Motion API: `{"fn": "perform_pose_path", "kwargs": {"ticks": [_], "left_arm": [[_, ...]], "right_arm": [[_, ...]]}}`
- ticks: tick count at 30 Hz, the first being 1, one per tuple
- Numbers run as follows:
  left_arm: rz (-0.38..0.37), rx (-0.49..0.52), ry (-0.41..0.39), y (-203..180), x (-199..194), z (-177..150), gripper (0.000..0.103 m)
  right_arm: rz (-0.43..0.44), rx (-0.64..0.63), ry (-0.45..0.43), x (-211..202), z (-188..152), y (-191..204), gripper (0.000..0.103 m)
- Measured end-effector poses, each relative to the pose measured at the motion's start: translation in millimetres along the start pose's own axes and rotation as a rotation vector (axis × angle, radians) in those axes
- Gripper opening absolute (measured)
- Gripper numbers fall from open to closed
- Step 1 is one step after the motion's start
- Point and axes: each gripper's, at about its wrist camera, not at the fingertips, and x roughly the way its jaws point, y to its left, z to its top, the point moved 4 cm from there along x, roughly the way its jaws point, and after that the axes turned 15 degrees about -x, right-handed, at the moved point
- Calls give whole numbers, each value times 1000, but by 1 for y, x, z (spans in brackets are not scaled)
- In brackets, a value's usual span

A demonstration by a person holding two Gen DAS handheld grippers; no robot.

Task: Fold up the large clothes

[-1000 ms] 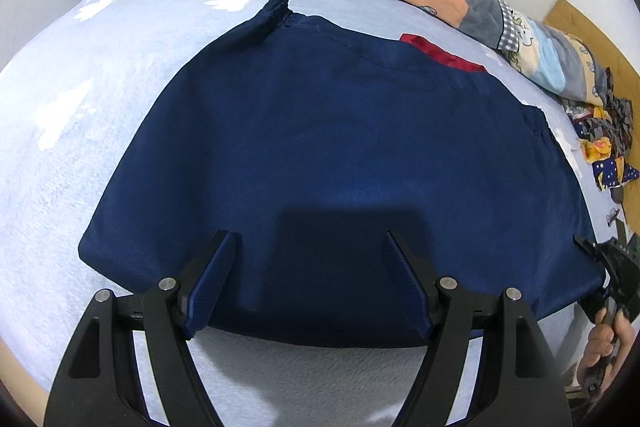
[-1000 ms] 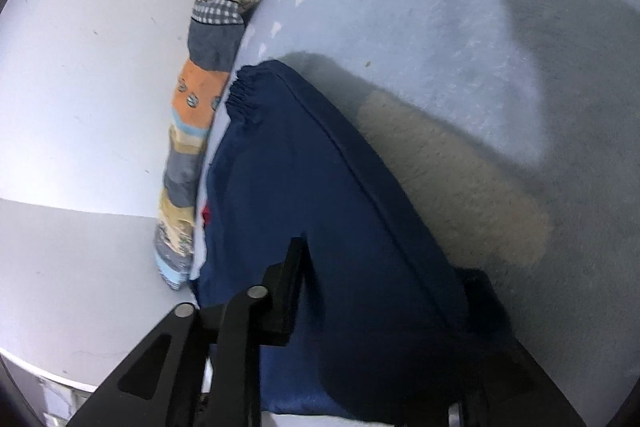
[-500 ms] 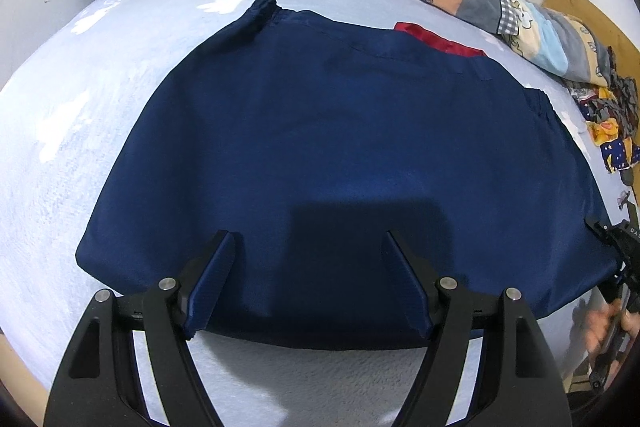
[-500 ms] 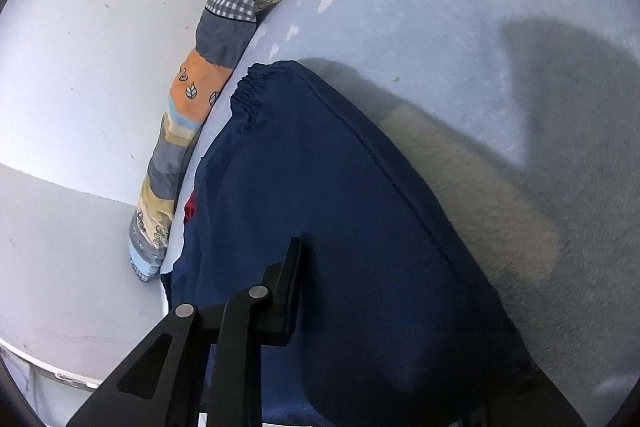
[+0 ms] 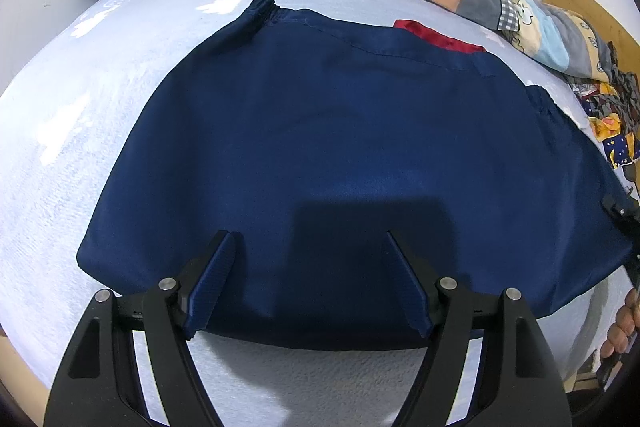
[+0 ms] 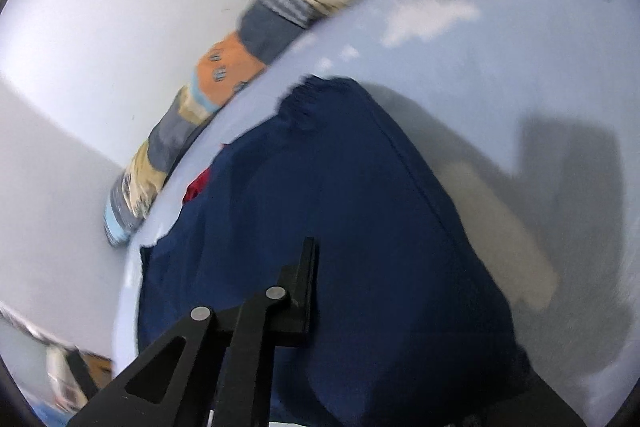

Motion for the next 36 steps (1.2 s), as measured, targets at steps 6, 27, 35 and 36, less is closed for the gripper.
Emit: {"fn": "perform_pose_path", "kwargs": {"ticks": [6, 27, 35, 36], "left_arm": [[6, 16, 2, -1, 1, -1, 75], [-92, -63, 32, 39, -23, 18, 75], [-87, -176, -83, 122, -69, 36, 75], [-77, -195, -95, 135, -73, 37, 75]], "right_arm": [[13, -3, -34, -7, 2, 5, 12], [-16, -55, 10, -21, 59, 115, 12], [-27, -462, 36, 34, 24, 320, 13], [-16, -530, 42, 47, 7, 350, 13]]}}
